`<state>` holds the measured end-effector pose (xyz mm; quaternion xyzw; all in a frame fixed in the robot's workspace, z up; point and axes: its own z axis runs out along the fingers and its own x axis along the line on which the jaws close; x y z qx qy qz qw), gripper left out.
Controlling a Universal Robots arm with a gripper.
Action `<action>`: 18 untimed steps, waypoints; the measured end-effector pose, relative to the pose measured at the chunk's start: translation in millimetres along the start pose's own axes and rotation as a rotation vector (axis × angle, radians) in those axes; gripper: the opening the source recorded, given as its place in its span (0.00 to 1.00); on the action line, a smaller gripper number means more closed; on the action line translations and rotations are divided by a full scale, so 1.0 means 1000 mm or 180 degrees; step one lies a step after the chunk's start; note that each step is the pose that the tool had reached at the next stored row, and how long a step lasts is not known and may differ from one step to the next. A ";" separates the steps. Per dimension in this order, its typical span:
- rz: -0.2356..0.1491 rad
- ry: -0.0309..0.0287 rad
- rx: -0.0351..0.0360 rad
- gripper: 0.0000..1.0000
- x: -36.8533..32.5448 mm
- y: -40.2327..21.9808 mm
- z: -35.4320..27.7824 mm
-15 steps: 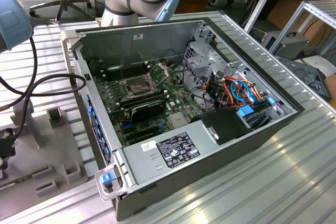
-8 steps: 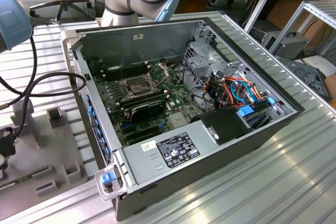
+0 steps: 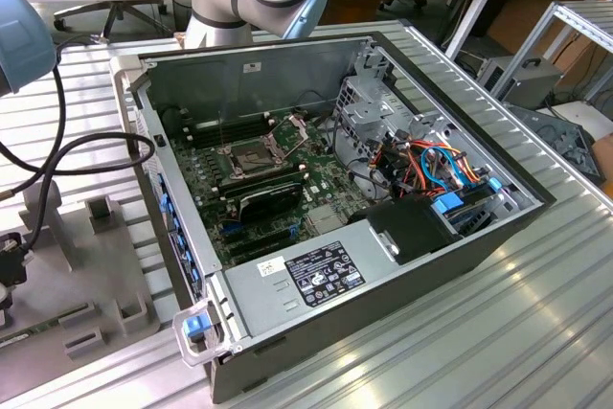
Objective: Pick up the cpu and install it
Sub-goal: 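Pick up the cpu and move it towards the insertion slot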
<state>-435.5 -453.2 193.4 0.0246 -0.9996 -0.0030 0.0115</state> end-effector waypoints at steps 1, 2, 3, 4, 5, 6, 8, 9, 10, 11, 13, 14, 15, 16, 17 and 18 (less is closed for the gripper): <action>-0.0001 0.0000 0.0000 0.65 0.0001 0.0000 0.0003; -0.0002 0.0001 0.0000 0.65 0.0001 0.0000 0.0005; -0.0003 0.0001 0.0001 0.65 0.0002 0.0000 0.0007; -0.0003 0.0001 0.0001 0.65 0.0002 0.0000 0.0007; -0.0004 0.0001 0.0000 0.65 0.0001 0.0000 0.0008; -0.0004 0.0001 0.0000 0.65 0.0001 0.0000 0.0008; -0.0004 0.0001 0.0000 0.65 0.0001 0.0000 0.0008; -0.0004 0.0000 -0.0009 0.65 0.0002 0.0001 0.0009; -0.0003 -0.0001 -0.0013 0.65 0.0002 0.0002 0.0010; -0.0004 -0.0001 -0.0013 0.65 0.0001 0.0001 0.0009; -0.0004 -0.0001 -0.0014 0.65 0.0001 0.0000 0.0006; -0.0004 0.0000 -0.0013 0.65 0.0001 0.0000 0.0001; -0.0004 0.0000 -0.0013 0.65 0.0001 0.0000 -0.0004; -0.0004 0.0000 -0.0013 0.65 0.0001 0.0000 -0.0005; -0.0004 -0.0001 -0.0015 0.65 0.0001 0.0000 -0.0005; -0.0004 0.0000 -0.0017 0.65 0.0002 0.0000 -0.0005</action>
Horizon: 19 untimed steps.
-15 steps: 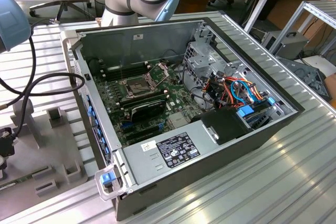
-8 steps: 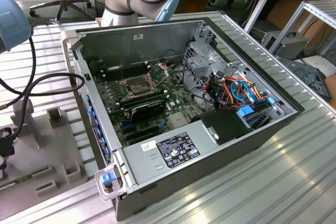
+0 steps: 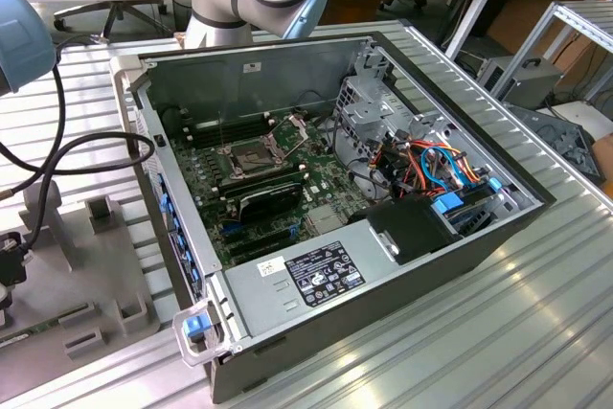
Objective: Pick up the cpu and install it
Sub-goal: 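Pick up the cpu and move it towards the insertion slot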
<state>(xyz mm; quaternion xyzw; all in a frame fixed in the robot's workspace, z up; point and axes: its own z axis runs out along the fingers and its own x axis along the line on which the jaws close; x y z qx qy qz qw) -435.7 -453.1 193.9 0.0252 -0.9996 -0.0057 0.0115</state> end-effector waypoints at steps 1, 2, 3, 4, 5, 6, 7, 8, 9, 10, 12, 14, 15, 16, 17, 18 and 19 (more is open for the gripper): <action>0.0000 0.0000 -0.0002 0.65 0.0000 0.0000 0.0000; 0.0000 0.0000 -0.0005 0.65 0.0000 0.0000 0.0000; 0.0000 0.0000 -0.0005 0.65 0.0000 0.0000 0.0000; 0.0000 0.0000 -0.0008 0.65 0.0000 0.0000 0.0002; 0.0000 0.0000 -0.0008 0.65 -0.0001 0.0000 0.0003; -0.0001 -0.0001 -0.0008 0.65 -0.0001 0.0000 0.0003; -0.0001 -0.0001 -0.0008 0.65 -0.0001 0.0001 0.0004; -0.0001 0.0000 -0.0008 0.65 -0.0001 0.0002 0.0003; 0.0000 0.0000 -0.0008 0.65 0.0000 0.0002 0.0003; 0.0000 0.0000 -0.0008 0.65 0.0000 0.0002 0.0003; 0.0000 0.0000 -0.0008 0.65 -0.0001 0.0003 0.0003; 0.0000 0.0000 -0.0008 0.65 -0.0001 0.0003 0.0003; 0.0000 0.0000 -0.0008 0.65 -0.0001 0.0003 0.0003; 0.0000 0.0000 -0.0008 0.65 -0.0001 0.0003 0.0003; 0.0000 0.0002 -0.0007 0.63 0.0000 0.0003 0.0000; 0.0000 0.0001 -0.0007 0.53 0.0000 0.0003 0.0000; 0.0000 0.0001 -0.0007 0.53 0.0000 0.0004 0.0001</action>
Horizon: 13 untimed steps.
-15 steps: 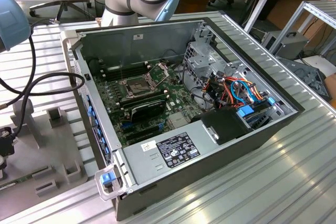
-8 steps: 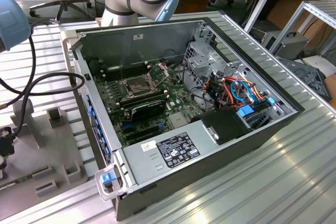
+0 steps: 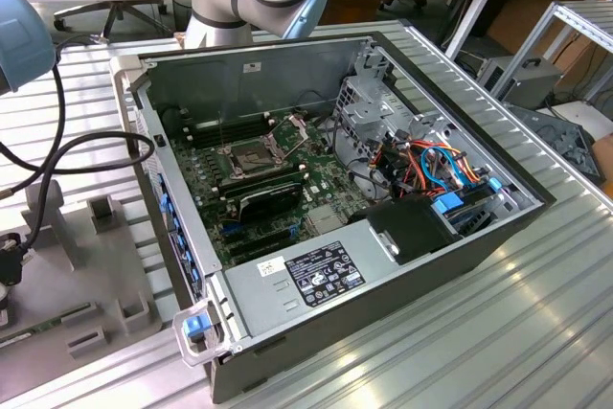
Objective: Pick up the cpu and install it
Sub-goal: 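Pick up the cpu and move it towards the insertion slot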
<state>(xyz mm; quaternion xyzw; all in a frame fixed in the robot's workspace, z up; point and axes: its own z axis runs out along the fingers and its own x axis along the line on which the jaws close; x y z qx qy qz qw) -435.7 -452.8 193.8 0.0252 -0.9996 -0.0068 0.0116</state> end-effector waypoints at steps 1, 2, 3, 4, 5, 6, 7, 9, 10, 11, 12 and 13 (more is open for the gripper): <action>0.0000 0.0000 0.0000 0.53 0.0000 0.0000 0.0001; 0.0000 -0.0001 -0.0001 0.53 -0.0001 0.0000 0.0002; 0.0000 -0.0001 -0.0001 0.53 0.0000 0.0000 0.0002; 0.0000 -0.0001 -0.0001 0.53 0.0000 0.0000 0.0002; 0.0000 -0.0001 -0.0001 0.53 0.0000 0.0001 0.0002; 0.0000 -0.0001 -0.0001 0.53 -0.0001 0.0001 0.0002; 0.0000 -0.0001 -0.0001 0.53 -0.0001 0.0001 0.0002; 0.0000 -0.0001 -0.0001 0.53 -0.0001 0.0001 0.0002; 0.0000 -0.0001 -0.0001 0.53 -0.0001 0.0001 0.0002; 0.0000 -0.0001 -0.0001 0.53 -0.0001 0.0001 0.0002; 0.0000 -0.0001 -0.0001 0.53 -0.0001 0.0001 0.0002; 0.0000 -0.0001 -0.0001 0.53 -0.0001 0.0001 0.0002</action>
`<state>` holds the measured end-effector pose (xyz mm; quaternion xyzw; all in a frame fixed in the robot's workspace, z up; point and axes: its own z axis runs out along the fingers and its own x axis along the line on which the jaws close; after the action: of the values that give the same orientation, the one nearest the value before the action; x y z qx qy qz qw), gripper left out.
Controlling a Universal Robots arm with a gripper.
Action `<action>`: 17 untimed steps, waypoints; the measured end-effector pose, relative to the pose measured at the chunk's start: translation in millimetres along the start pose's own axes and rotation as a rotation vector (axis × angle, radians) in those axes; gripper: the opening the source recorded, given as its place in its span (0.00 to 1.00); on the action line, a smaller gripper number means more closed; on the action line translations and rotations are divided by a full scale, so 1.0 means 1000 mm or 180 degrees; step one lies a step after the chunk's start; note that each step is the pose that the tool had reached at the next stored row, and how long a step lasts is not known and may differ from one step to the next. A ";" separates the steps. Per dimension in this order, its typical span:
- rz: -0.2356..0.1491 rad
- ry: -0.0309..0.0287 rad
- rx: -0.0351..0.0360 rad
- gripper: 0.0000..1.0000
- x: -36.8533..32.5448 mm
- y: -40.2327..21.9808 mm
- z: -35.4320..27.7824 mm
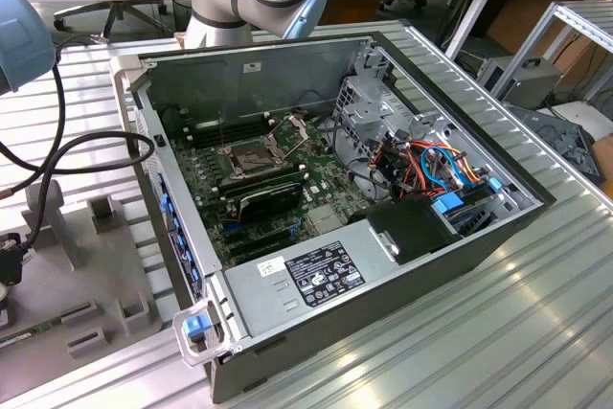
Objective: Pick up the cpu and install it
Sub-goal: 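Pick up the cpu and move it towards the insertion slot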
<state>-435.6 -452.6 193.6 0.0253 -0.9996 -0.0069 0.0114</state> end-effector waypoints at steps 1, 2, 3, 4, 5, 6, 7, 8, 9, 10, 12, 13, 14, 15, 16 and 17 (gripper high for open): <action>0.0000 0.0000 0.0000 0.53 0.0000 0.0000 0.0000; 0.0000 0.0000 0.0000 0.53 0.0000 0.0000 0.0000; 0.0000 0.0000 0.0000 0.53 0.0000 0.0000 0.0000; 0.0000 0.0000 0.0000 0.53 0.0000 0.0001 0.0000; 0.0000 0.0000 0.0000 0.53 0.0000 0.0001 -0.0001; 0.0000 -0.0001 -0.0001 0.53 -0.0001 0.0001 -0.0004; 0.0000 -0.0002 -0.0001 0.53 -0.0001 0.0002 -0.0012; 0.0000 0.0000 0.0000 0.53 0.0000 0.0001 -0.0024; 0.0000 0.0000 0.0000 0.53 0.0001 0.0001 -0.0031; 0.0000 0.0000 0.0000 0.53 0.0001 0.0002 -0.0044; 0.0000 0.0000 0.0000 0.53 0.0002 0.0002 -0.0070; 0.0000 0.0000 0.0000 0.53 0.0002 0.0002 -0.0079; 0.0000 0.0000 0.0000 0.53 0.0002 0.0002 -0.0087; 0.0000 0.0000 0.0000 0.53 0.0002 0.0002 -0.0096; 0.0000 0.0000 0.0000 0.53 0.0002 0.0002 -0.0104; 0.0000 0.0000 0.0000 0.53 0.0003 0.0002 -0.0113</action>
<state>-435.6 -452.6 204.9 0.0252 -0.9996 -0.0069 0.0114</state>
